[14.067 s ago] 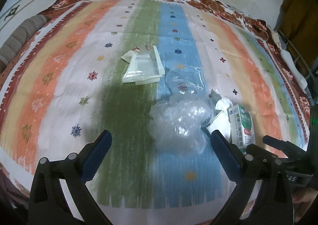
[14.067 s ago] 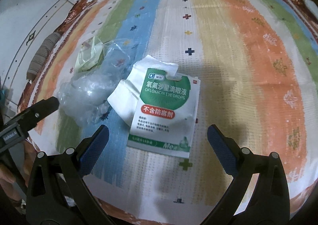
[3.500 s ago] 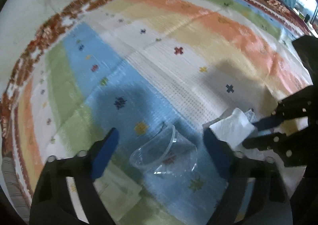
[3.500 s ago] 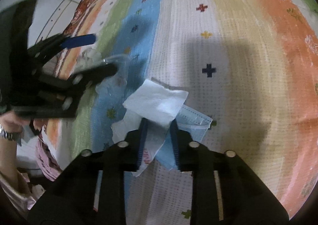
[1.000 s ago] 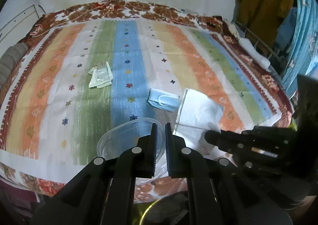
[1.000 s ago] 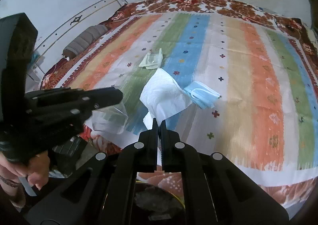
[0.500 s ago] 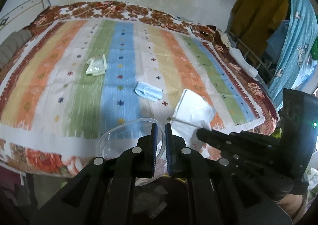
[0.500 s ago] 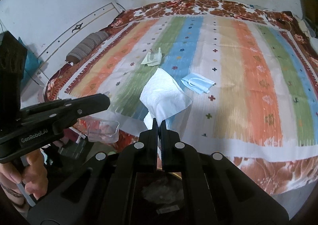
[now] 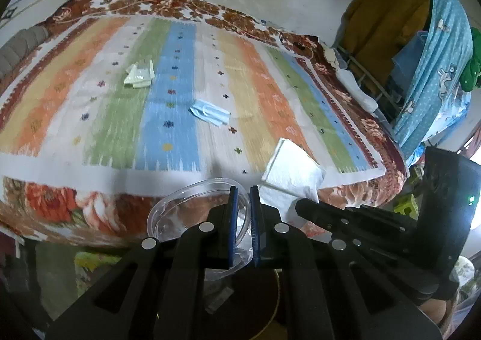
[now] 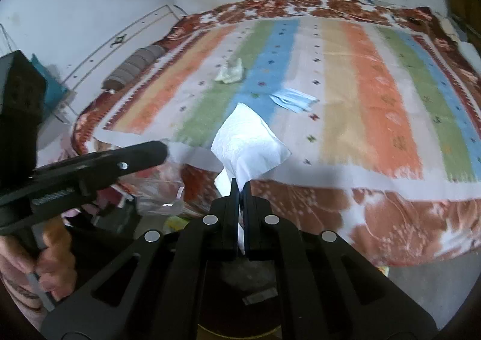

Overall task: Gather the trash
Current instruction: 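Carry the tissue and clear container over the gold-rimmed bin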

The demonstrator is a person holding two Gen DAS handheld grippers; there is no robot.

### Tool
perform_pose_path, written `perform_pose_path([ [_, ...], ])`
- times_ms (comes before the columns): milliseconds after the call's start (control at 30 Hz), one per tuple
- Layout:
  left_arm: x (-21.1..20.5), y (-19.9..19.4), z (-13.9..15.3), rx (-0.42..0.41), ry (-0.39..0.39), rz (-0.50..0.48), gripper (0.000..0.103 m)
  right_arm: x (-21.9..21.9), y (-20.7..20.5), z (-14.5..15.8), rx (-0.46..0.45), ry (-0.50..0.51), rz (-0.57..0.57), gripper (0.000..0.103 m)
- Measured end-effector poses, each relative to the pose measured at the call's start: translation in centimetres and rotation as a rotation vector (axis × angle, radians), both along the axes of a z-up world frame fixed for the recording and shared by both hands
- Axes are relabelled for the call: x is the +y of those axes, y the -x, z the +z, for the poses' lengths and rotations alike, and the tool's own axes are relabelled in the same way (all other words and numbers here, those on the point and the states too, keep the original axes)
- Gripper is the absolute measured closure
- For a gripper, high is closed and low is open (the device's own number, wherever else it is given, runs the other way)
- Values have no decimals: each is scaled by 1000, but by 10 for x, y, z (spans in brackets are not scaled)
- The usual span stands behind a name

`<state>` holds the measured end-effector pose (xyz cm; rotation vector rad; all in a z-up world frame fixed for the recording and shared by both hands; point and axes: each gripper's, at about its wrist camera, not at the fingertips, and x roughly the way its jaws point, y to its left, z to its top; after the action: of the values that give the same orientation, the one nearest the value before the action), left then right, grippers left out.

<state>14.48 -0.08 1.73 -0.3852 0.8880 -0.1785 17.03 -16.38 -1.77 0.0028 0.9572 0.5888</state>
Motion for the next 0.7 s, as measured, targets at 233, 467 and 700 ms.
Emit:
perform_pose_path([
  [233,-3,21,-15,27,48,15,96,-13,18,-15,50,-5,-22,101],
  [467,-6,36,-31,65,85,21,96,-11,41,-28,90,10,5,101],
  [700,-3,45,-43,92,101,64,96,-9,53,-39,126,45,10,101],
])
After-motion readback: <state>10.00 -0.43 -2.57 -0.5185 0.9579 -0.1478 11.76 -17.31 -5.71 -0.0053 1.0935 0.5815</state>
